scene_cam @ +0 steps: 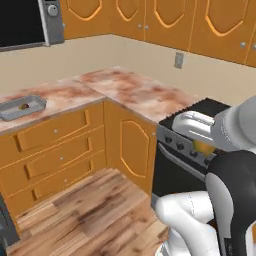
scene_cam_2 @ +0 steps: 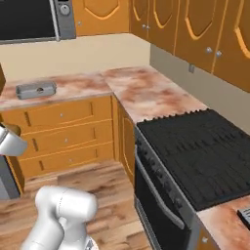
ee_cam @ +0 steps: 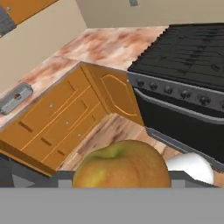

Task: Pick the apple and pear from the fridge and place them inside the tupperware on the counter.

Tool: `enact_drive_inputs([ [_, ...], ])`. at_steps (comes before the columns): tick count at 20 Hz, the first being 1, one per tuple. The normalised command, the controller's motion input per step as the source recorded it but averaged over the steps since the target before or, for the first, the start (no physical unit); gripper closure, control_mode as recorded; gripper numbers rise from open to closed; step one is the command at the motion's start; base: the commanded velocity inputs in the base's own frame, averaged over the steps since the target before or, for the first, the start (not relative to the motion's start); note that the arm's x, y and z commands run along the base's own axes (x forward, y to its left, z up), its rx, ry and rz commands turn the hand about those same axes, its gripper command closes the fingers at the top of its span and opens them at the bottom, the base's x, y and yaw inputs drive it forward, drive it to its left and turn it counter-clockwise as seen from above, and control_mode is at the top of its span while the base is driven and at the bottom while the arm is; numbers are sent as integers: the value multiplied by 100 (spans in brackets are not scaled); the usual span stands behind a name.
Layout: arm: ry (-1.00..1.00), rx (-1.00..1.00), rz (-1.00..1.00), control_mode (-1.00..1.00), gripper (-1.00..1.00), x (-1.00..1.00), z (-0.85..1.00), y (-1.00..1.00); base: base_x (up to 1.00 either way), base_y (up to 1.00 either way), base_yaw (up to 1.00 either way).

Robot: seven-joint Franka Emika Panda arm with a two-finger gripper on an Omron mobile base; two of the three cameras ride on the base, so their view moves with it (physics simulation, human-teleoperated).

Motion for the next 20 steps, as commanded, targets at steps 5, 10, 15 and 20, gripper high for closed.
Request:
enact_drive_inputs([
  [5,0,0,0,100,100,0,0,0,100,-36,84],
  [10,0,0,0,100,100,0,0,0,99,-30,63],
  [15,0,0,0,100,100,0,0,0,97,-3,12],
  [20,0,0,0,100,100,0,0,0,91,11,0],
])
